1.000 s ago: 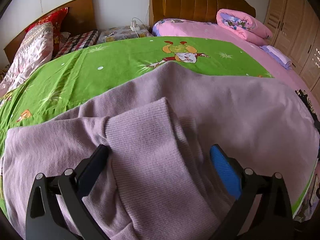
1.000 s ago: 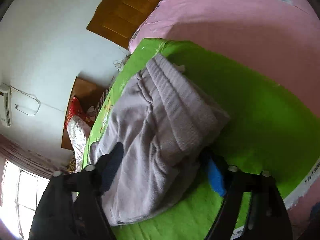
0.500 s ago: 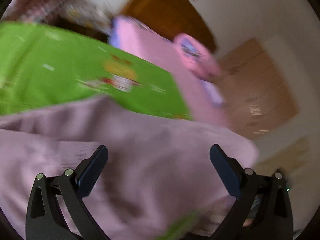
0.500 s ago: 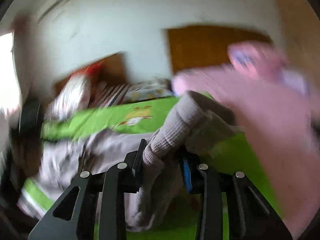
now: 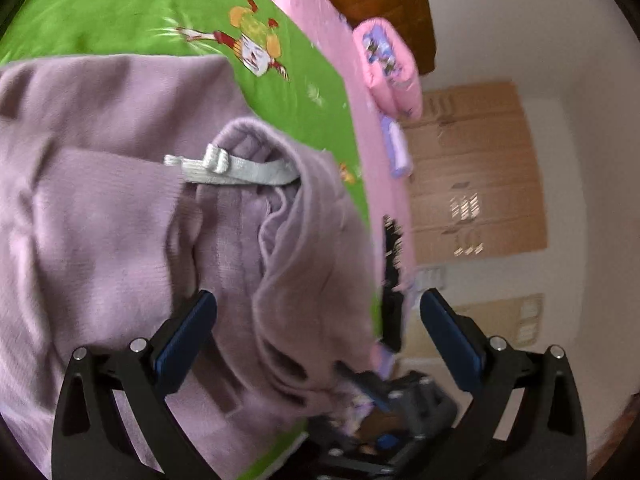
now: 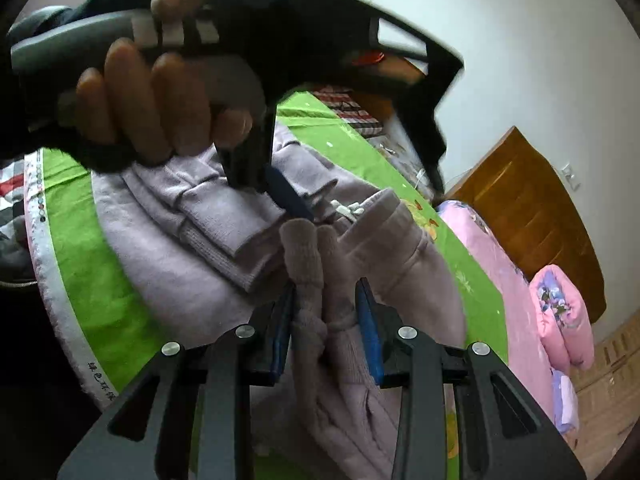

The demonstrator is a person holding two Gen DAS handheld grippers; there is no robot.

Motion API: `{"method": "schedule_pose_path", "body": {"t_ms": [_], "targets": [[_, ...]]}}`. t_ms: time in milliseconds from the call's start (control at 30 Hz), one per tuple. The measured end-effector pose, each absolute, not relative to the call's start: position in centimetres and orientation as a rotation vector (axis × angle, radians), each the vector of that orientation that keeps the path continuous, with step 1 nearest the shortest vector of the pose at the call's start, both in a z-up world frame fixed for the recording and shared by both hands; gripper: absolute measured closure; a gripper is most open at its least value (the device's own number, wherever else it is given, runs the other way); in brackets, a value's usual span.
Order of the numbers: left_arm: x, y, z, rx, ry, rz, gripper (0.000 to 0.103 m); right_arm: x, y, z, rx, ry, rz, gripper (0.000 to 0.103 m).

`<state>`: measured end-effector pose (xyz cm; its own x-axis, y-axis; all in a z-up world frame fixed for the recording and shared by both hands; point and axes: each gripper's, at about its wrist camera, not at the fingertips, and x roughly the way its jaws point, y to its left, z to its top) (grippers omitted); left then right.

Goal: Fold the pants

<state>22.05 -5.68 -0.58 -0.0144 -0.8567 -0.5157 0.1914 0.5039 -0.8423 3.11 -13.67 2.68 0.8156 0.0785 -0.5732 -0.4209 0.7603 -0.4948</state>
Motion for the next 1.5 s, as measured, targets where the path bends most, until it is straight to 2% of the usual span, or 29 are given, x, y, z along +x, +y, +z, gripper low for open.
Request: {"method": "schedule_pose_path", "body": {"t_ms": [100, 200, 333, 467, 633, 767, 833, 900, 967, 1000, 1033, 1100, 1200, 1367, 1500], "targets": [[22.2, -7.0, 0.9, -0.571, 1.304, -0.919, 0.002, 2.8, -14.9, 3.6, -0.601, 0.516, 0.255, 0.073], [21.9, -6.4, 3.0, -0.568, 1.244, -0.900, 0.002, 1.9, -15.2, 4.3, -0.562, 0.472, 0.223, 0.083], [20.4, -4.3, 5.4, -0.551, 1.196, -0.864, 0.002, 1.7, -16.1, 4.8, -0.515, 0.442, 0.220, 0.083], [20.7, -6.6, 2.8, -0.500, 1.349, -0.905, 0.002, 1.8, -15.9, 4.3, -0.520, 0.451, 0.256, 0.083], [23.8, -13.3, -2.2, -0.387, 1.527, -0.916, 0.002, 1.3, -15.6, 4.3, -0.545, 0.445, 0.307, 0.087], [24.9, -16.4, -2.5, -0.283, 1.547, -0.909, 0.004, 0.9, -15.9, 4.6, -0.527, 0.442, 0.326, 0.086], [25.0, -16.2, -2.4, -0.241, 1.544, -0.870, 0.025, 0.8, -17.7, 4.8, -0.411, 0.474, 0.357, 0.082], [24.8, -15.9, -2.3, -0.205, 1.530, -0.859, 0.039, 0.6, -19.8, 4.6, -0.267, 0.538, 0.434, 0.079], [24.6, -15.5, -2.0, -0.195, 1.509, -0.860, 0.048, 0.2, -21.8, 3.8, -0.125, 0.623, 0.532, 0.053], [24.5, -15.4, -1.9, -0.194, 1.499, -0.864, 0.053, -0.4, -23.1, 3.4, -0.043, 0.640, 0.551, 0.021], [24.4, -15.3, -1.8, -0.201, 1.486, -0.873, 0.056, -1.2, -24.3, 3.2, 0.009, 0.623, 0.540, 0.010], [24.2, -15.4, -1.5, -0.199, 1.458, -0.880, 0.066, -2.4, -26.5, 3.4, 0.087, 0.600, 0.473, 0.010], [23.7, -16.1, -0.9, -0.172, 1.419, -0.881, 0.072, -3.4, -29.4, 4.5, 0.185, 0.548, 0.308, 0.010], [23.0, -15.9, 0.6, -0.189, 1.361, -0.880, 0.078, -1.8, -29.2, 1.2, 0.208, 0.795, 0.133, 0.010], [22.5, -15.8, 4.1, -0.236, 1.303, -0.917, 0.079, -0.7, -26.2, 0.0, 0.233, 0.807, 0.164, 0.011]]}}
